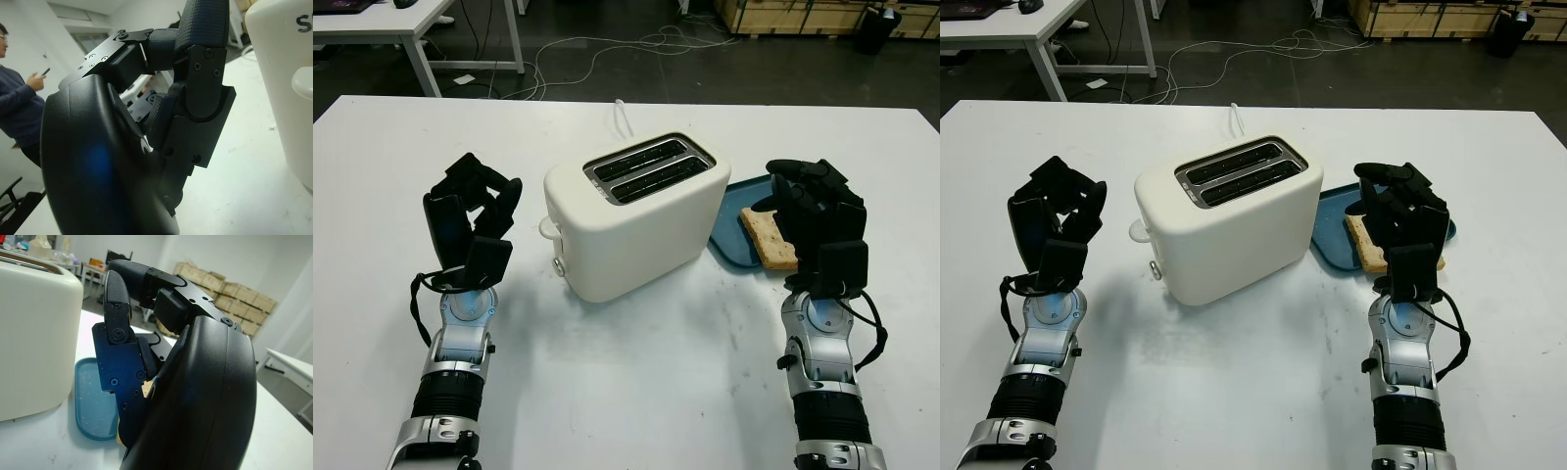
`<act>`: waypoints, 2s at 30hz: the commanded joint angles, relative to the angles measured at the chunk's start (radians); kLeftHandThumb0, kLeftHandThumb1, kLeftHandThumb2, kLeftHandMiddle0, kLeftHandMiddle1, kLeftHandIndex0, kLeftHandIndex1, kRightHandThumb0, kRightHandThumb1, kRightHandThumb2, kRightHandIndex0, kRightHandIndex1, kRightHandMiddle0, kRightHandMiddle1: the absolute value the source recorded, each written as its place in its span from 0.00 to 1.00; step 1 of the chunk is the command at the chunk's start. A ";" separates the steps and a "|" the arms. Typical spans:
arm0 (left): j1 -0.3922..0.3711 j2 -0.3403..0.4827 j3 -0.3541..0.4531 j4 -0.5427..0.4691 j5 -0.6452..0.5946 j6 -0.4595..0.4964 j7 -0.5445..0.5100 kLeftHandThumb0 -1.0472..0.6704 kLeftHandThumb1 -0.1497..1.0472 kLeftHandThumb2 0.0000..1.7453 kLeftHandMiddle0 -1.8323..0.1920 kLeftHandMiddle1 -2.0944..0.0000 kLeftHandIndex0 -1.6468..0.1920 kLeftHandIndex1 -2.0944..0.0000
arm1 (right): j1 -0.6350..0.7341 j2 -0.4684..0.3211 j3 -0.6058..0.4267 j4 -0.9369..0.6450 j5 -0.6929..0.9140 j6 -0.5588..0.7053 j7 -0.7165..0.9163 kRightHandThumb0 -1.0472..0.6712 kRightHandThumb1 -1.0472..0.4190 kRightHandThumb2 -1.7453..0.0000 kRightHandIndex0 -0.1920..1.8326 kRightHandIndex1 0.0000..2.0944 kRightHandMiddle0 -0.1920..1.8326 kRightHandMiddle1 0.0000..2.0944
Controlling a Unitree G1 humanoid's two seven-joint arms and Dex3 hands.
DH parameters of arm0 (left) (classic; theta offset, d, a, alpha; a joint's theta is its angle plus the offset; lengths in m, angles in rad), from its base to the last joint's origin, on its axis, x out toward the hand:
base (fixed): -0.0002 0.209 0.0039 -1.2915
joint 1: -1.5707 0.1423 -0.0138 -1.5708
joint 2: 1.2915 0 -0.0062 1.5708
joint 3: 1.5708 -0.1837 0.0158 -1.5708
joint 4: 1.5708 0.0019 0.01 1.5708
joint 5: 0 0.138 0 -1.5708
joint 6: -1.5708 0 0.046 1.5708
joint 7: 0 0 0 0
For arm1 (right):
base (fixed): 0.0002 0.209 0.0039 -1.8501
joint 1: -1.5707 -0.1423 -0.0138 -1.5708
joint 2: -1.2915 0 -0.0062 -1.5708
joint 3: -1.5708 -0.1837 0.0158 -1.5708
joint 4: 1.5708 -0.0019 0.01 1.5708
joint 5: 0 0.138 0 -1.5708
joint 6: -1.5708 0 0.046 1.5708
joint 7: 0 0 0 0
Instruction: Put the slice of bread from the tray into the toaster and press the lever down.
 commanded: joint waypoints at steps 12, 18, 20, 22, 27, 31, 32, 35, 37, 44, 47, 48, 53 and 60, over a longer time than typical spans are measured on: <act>0.005 -0.011 -0.011 -0.002 -0.006 -0.009 -0.008 0.05 0.89 0.18 0.35 0.21 0.40 0.29 | 0.019 -0.018 0.004 -0.015 -0.015 0.008 0.016 0.37 0.09 0.86 0.52 0.66 0.54 0.42; 0.007 -0.011 -0.007 0.010 -0.007 -0.021 -0.003 0.06 0.89 0.17 0.35 0.21 0.41 0.29 | 0.028 -0.124 -0.003 0.030 -0.033 -0.100 0.112 0.36 0.09 0.89 0.47 0.64 0.50 0.37; 0.006 -0.010 -0.009 0.012 0.001 -0.022 0.003 0.06 0.89 0.17 0.35 0.21 0.41 0.30 | 0.035 -0.201 -0.009 0.059 -0.087 -0.179 0.128 0.36 0.09 0.94 0.45 0.59 0.52 0.27; 0.003 -0.011 -0.009 0.007 -0.002 -0.018 0.001 0.05 0.89 0.17 0.35 0.21 0.40 0.30 | 0.044 -0.294 -0.017 0.090 -0.151 -0.266 0.138 0.34 0.10 0.98 0.45 0.44 0.54 0.13; 0.003 -0.008 -0.008 0.005 -0.006 -0.016 -0.002 0.06 0.89 0.17 0.35 0.21 0.40 0.30 | 0.072 -0.511 -0.027 0.155 -0.375 -0.405 0.076 0.30 0.13 1.00 0.44 0.16 0.49 0.00; 0.003 -0.009 -0.007 0.006 -0.009 -0.016 -0.003 0.06 0.89 0.17 0.35 0.21 0.40 0.30 | 0.088 -0.632 -0.008 0.225 -0.552 -0.453 -0.041 0.29 0.14 1.00 0.43 0.06 0.44 0.00; 0.003 -0.009 -0.007 0.007 -0.012 -0.019 -0.006 0.06 0.89 0.17 0.35 0.21 0.40 0.30 | 0.087 -0.657 0.004 0.247 -0.598 -0.462 -0.077 0.30 0.14 1.00 0.43 0.05 0.43 0.00; 0.005 -0.005 -0.005 0.007 -0.013 -0.023 -0.010 0.06 0.89 0.17 0.35 0.21 0.40 0.30 | 0.083 -0.729 0.057 0.296 -0.729 -0.451 -0.173 0.29 0.13 1.00 0.39 0.02 0.38 0.00; 0.005 -0.002 -0.005 0.005 -0.005 -0.023 -0.007 0.06 0.89 0.17 0.35 0.21 0.41 0.30 | 0.073 -0.767 0.102 0.330 -0.807 -0.441 -0.240 0.29 0.15 1.00 0.37 0.01 0.34 0.00; 0.001 -0.003 -0.002 0.007 -0.009 -0.019 -0.009 0.06 0.89 0.18 0.35 0.21 0.41 0.29 | 0.062 -0.837 0.219 0.360 -0.929 -0.341 -0.306 0.24 0.17 1.00 0.28 0.00 0.27 0.00; -0.001 -0.002 -0.003 0.006 -0.005 -0.017 -0.007 0.05 0.89 0.18 0.35 0.21 0.41 0.29 | 0.060 -0.837 0.260 0.363 -0.956 -0.298 -0.331 0.23 0.19 1.00 0.25 0.00 0.25 0.00; -0.002 -0.002 -0.003 0.007 -0.003 -0.017 -0.005 0.05 0.89 0.18 0.35 0.21 0.41 0.29 | 0.057 -0.836 0.274 0.366 -0.963 -0.285 -0.339 0.23 0.19 1.00 0.24 0.00 0.24 0.00; -0.003 0.002 -0.004 0.004 0.005 -0.016 -0.002 0.06 0.89 0.18 0.35 0.20 0.41 0.29 | 0.037 -0.811 0.348 0.404 -0.980 -0.234 -0.379 0.25 0.19 1.00 0.23 0.00 0.22 0.00; -0.002 0.001 -0.003 0.001 -0.007 -0.015 -0.012 0.06 0.89 0.17 0.35 0.20 0.41 0.29 | -0.027 -0.777 0.448 0.508 -1.006 -0.156 -0.453 0.28 0.17 1.00 0.22 0.00 0.21 0.00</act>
